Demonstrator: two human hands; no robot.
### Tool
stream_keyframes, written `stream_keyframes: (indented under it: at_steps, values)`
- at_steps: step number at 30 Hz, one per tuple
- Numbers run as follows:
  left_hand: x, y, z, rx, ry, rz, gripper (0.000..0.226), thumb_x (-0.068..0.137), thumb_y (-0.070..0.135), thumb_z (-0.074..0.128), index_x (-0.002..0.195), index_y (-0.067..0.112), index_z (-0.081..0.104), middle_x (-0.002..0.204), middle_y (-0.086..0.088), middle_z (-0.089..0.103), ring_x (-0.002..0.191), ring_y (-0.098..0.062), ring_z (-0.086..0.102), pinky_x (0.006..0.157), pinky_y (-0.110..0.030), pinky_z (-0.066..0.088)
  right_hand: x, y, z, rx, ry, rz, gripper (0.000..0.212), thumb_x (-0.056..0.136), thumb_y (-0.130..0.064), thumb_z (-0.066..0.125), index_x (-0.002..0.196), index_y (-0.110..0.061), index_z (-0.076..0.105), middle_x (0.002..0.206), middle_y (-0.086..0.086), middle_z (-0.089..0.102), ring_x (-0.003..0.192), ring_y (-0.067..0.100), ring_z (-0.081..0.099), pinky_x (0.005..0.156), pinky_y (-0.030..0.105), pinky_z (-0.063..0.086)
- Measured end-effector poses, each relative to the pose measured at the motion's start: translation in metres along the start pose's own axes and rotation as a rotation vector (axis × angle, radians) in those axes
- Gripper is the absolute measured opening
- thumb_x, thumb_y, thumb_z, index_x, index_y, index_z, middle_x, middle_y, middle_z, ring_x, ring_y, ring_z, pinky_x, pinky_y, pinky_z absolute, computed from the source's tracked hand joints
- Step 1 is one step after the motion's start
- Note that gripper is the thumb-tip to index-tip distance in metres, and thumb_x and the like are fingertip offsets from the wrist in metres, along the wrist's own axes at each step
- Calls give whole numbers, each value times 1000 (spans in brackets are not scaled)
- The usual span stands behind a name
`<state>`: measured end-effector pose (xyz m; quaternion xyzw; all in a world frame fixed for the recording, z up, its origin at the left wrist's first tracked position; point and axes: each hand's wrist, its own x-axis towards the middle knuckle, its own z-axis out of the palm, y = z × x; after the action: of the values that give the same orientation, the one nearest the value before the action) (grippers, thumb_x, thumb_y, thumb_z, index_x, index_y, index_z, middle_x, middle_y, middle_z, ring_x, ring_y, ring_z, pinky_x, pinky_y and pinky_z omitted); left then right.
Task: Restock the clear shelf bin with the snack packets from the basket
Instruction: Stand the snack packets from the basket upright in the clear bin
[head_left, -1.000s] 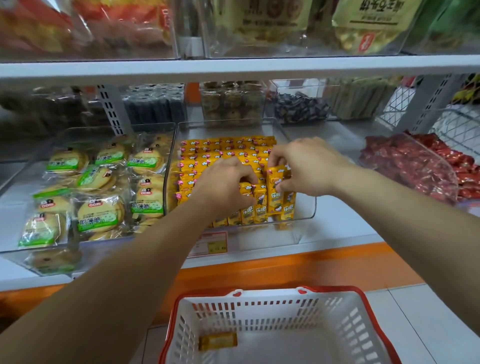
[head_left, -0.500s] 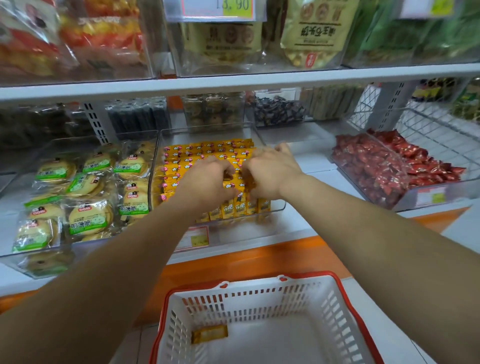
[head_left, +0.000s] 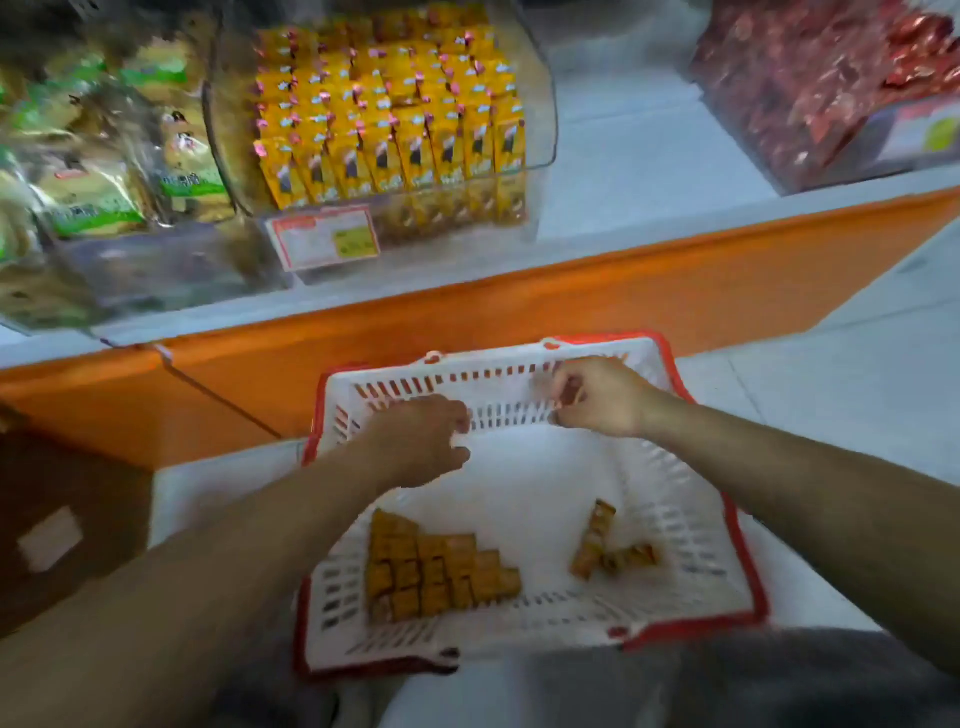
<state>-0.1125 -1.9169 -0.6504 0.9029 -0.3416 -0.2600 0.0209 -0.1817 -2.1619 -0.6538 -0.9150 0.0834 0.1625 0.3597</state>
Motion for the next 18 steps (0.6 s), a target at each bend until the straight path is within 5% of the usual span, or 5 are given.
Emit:
stream_keyframes:
  at_steps: [2,8,13,18]
  values:
    - [14,-17,45,-61,-27,-102,44,92,45,66,131,26,60,134,1,61,115,-26,62,92,-37,52,5,35,39,-38,-85,93,24,80,-21,82,95,-16,64,81,-11,58,76,12,59,69,18,41]
    - [55,-54,125,-56,144,-284,74,87,42,73,148,13,43,150,-14,46,137,-38,43,108,-51,43,5,109,124,-287,-410,307,54,88,-43,69,136,-22,54,137,6,51,123,26,52,100,35,44]
    - [72,-64,148,20,237,-253,65,86,31,74,143,10,49,146,-15,49,134,-39,44,111,-49,39,-4,116,140,-593,-629,267,59,77,-61,66,126,-31,55,126,0,49,110,24,54,82,36,47]
    - [75,-65,161,-60,59,-336,65,93,29,67,150,13,39,149,-15,44,134,-41,45,106,-54,43,-9,112,137,-757,-817,245,53,81,-57,63,121,-23,56,113,1,59,92,19,53,76,33,46]
